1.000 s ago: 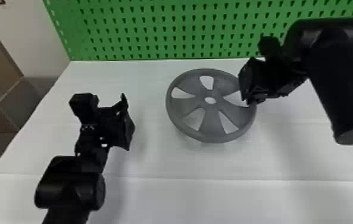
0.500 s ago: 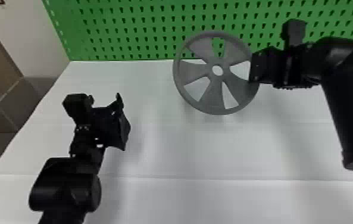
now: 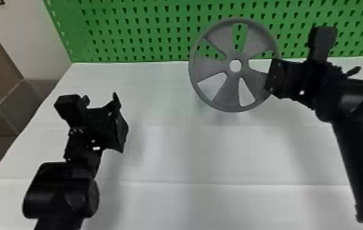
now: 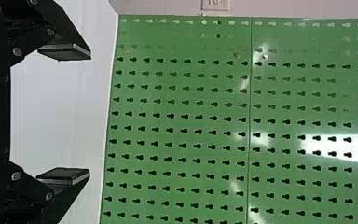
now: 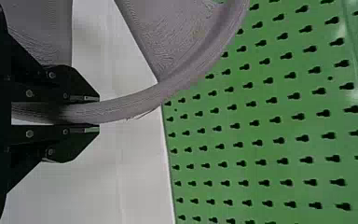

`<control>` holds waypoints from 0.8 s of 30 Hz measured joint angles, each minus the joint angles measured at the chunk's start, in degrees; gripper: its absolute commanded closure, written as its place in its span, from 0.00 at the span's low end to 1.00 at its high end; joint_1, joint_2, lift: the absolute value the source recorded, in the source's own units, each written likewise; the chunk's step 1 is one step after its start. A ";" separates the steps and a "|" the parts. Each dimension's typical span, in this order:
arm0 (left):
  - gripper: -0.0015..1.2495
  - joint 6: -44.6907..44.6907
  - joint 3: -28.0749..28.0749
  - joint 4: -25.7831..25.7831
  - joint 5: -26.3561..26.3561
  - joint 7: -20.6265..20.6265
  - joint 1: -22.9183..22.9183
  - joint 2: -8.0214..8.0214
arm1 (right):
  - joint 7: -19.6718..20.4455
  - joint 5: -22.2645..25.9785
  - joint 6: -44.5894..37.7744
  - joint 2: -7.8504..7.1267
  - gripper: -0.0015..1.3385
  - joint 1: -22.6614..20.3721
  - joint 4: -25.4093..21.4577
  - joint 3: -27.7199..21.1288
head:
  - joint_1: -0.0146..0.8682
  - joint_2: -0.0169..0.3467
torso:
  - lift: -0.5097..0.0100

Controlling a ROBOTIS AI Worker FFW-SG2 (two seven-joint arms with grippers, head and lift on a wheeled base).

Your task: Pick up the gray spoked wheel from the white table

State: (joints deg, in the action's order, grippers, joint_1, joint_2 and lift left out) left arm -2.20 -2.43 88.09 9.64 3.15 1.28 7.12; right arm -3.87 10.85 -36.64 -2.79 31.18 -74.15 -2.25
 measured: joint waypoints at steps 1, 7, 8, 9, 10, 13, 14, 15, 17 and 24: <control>0.30 0.00 -0.10 0.24 0.07 -0.02 -0.06 0.00 | 0.00 0.04 1.91 0.11 0.88 -0.89 -0.30 -0.01 | 0.97 0.40 | 0.86; 0.30 0.00 -0.28 1.48 0.38 -0.16 -0.22 0.00 | 0.00 1.18 12.77 0.93 0.88 -5.96 -1.89 -0.60 | 0.97 0.40 | 0.86; 0.30 0.00 -0.26 1.60 0.43 -0.17 -0.24 0.00 | 0.00 1.03 13.89 0.99 0.88 -6.57 -2.13 -0.64 | 0.97 0.40 | 0.86; 0.30 0.00 -0.25 1.71 0.49 -0.17 -0.26 0.00 | 0.00 0.67 15.33 1.05 0.88 -7.32 -2.37 -0.60 | 0.97 0.40 | 0.86; 0.30 0.00 -0.23 1.78 0.54 -0.17 -0.28 0.00 | 0.03 0.33 16.36 1.08 0.88 -7.86 -2.51 -0.51 | 0.97 0.40 | 0.86; 0.30 0.00 -0.21 1.87 0.66 -0.17 -0.34 0.00 | 0.08 -0.92 18.68 1.20 0.88 -9.40 -3.08 -0.01 | 0.97 0.40 | 0.86; 0.30 0.00 -0.21 1.89 0.70 -0.20 -0.36 0.00 | 0.09 -1.44 19.22 1.23 0.88 -9.81 -3.28 0.22 | 0.97 0.40 | 0.86; 0.30 0.00 -0.20 1.90 0.76 -0.23 -0.38 0.00 | 0.16 -2.24 20.08 1.24 0.88 -10.37 -3.48 0.59 | 0.97 0.40 | 0.86; 0.30 0.00 -0.17 1.90 0.84 -0.25 -0.39 -0.01 | 0.80 -3.26 21.88 1.22 0.88 -11.27 -3.66 1.31 | 0.97 0.40 | 0.86; 0.30 0.00 0.08 1.91 0.98 -0.26 -0.39 -0.07 | 8.19 -3.00 31.25 0.30 0.94 -15.16 -3.77 5.54 | 0.97 0.40 | 0.86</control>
State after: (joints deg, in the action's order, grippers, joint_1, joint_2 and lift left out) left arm -2.20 -2.35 90.00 10.61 2.89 0.89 7.05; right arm 4.32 7.86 -5.39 -2.48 16.01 -77.92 3.30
